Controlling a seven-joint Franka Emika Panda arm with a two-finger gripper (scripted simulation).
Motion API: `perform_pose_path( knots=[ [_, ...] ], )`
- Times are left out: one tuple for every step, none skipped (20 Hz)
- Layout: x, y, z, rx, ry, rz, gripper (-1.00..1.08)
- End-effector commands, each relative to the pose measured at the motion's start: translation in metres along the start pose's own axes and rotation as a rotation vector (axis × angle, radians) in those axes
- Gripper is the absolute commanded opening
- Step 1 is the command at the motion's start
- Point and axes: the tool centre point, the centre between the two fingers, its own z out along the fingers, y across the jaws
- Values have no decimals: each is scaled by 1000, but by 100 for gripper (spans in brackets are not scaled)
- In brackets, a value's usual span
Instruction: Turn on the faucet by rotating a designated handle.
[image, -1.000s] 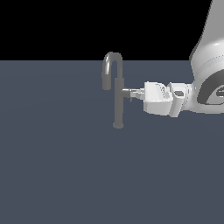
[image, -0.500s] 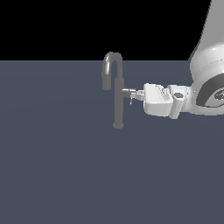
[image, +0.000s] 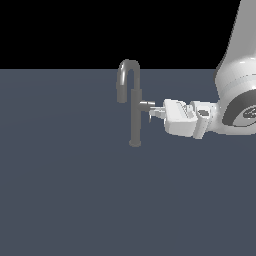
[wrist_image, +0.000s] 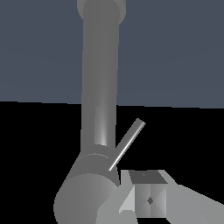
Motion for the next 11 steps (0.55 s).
perform_pose_path(
  knots=[
    [19,-17,2,29,26,4,-100],
    [23,-19,2,31,28,8,-100],
    [26,-21,2,34,31,11,-100],
    [30,-23,2,36,33,15,-100],
    [33,-25,2,38,36,18,-100],
    [37,-27,2,41,38,21,-100],
    [40,-29,2,43,41,24,-100],
    [44,-31,2,46,43,28,-100],
    [47,-33,2,48,46,31,-100],
    [51,-35,2,50,48,34,-100],
    [51,-35,2,50,48,34,-100]
  ],
)
